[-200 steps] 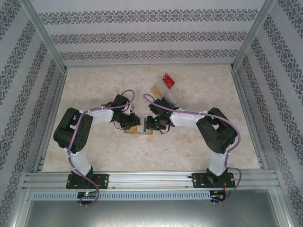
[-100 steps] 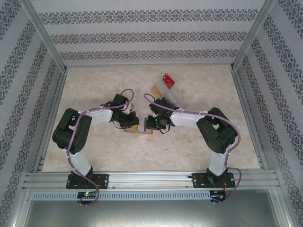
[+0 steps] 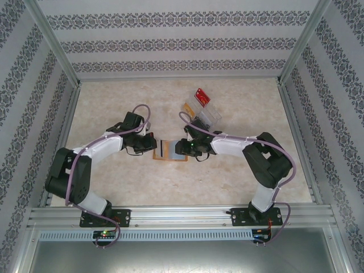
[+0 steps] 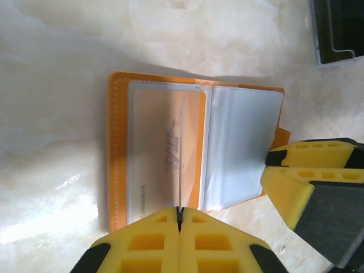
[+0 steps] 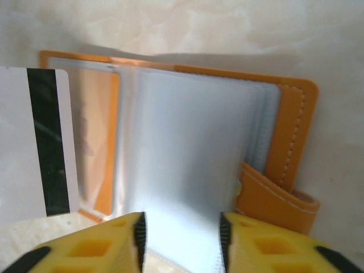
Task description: Take the credit cards out of the card holder
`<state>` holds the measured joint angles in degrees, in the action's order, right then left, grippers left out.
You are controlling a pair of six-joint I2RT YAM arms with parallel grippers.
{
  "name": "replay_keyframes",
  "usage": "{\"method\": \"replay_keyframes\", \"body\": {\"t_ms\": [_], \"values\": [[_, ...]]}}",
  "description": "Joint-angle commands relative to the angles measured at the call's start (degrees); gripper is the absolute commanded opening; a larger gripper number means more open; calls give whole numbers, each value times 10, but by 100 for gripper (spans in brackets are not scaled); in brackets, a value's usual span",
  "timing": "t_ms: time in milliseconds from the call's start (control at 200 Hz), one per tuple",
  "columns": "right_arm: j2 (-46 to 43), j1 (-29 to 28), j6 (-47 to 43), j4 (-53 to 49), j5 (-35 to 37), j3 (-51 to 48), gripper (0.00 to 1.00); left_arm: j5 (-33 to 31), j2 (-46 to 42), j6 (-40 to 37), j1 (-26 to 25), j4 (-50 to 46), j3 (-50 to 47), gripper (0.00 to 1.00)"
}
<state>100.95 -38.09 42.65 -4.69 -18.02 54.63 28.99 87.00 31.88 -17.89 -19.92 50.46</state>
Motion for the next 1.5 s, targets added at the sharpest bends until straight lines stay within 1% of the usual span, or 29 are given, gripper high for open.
{"method": "replay_keyframes", "body": {"t_ms": [0, 180, 270, 390, 530, 684, 844, 899, 1074, 1129, 1214, 1259, 1299, 1384, 1439, 1494], "values": [[-48, 13, 9, 86, -53, -25, 47, -8, -41, -11, 5, -32, 0, 0], [-85, 28, 47, 187, -126, -56, 66, 50, -109, 43, 4, 0, 8, 0], [-96, 34, 74, 219, -155, -59, 72, 73, -141, 86, 5, 30, 6, 0], [-102, 40, 111, 259, -192, -56, 75, 109, -168, 173, 5, 122, -15, 0], [-95, 47, 173, 344, -236, -49, 74, 131, -181, 212, 5, 147, -15, 0], [-92, 55, 224, 404, -254, -44, 66, 154, -194, 263, 5, 194, -29, 0], [-96, 55, 268, 494, -273, -59, 53, 161, -209, 286, 5, 207, -42, 0], [-106, 53, 268, 497, -269, -66, 48, 168, -209, 293, 6, 210, -47, 0], [-134, 54, 254, 484, -245, -85, 27, 176, -220, 295, 9, 202, -60, 0], [-138, 54, 245, 465, -238, -85, 17, 175, -219, 288, 10, 187, -57, 0], [-135, 54, 236, 443, -230, -88, 4, 167, -218, 273, 11, 156, -48, 10], [-135, 55, 226, 430, -228, -86, 0, 160, -217, 262, 12, 138, -44, 22], [-134, 56, 211, 407, -224, -83, 0, 150, -219, 245, 13, 112, -39, 33], [-143, 62, 161, 332, -209, -71, 0, 98, -226, 186, 19, 27, -22, 55], [-153, 70, 113, 260, -189, -55, 0, 54, -230, 147, 23, -25, -11, 69], [-164, 80, 55, 169, -162, -30, 0, 13, -233, 113, 31, -66, -5, 80]]}}
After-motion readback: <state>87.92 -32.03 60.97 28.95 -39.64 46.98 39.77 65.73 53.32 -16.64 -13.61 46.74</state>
